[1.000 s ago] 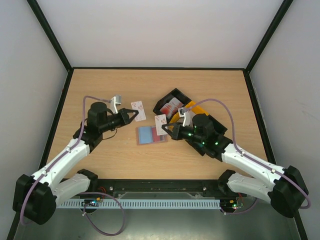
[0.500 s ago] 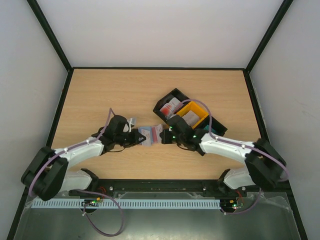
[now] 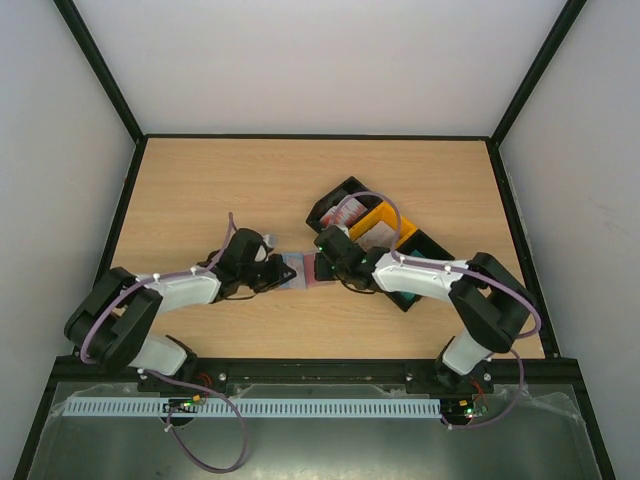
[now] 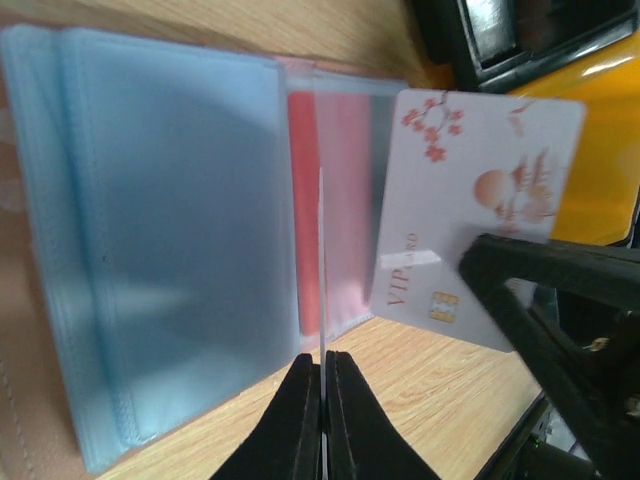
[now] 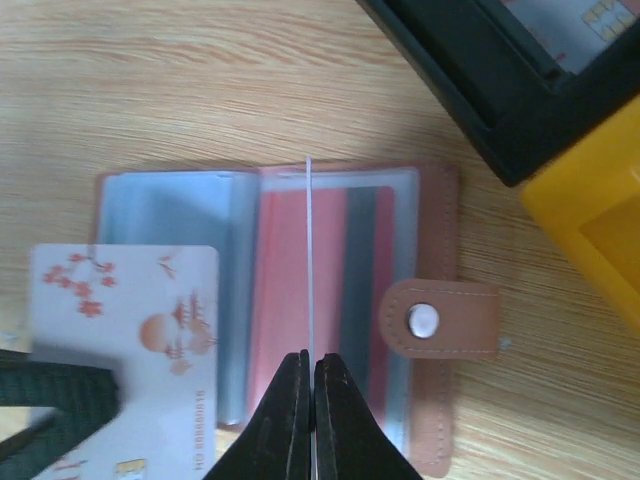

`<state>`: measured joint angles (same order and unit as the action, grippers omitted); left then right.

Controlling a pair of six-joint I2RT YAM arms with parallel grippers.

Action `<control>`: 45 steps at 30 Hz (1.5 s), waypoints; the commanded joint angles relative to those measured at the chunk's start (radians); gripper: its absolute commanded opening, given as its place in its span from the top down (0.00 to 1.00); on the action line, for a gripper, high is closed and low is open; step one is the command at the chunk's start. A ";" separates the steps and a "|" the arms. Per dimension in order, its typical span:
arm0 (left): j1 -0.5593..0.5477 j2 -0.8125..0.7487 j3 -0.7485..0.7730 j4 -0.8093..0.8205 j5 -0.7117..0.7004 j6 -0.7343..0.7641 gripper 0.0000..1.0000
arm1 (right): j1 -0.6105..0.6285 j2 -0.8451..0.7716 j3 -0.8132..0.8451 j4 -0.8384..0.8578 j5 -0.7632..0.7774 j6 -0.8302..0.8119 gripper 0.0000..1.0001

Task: Put the credit cards into the card holder
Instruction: Insert the credit card into the card holder.

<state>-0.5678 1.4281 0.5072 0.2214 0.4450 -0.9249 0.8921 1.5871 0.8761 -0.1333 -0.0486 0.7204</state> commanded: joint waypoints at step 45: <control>-0.034 0.268 0.031 0.260 0.029 -0.128 0.98 | 0.002 0.080 -0.010 -0.066 0.066 0.039 0.98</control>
<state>-0.5842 1.6566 0.5442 0.4793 0.4416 -1.0458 0.8917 1.6402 0.8780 -0.1524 0.0135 0.7490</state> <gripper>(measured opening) 0.029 0.020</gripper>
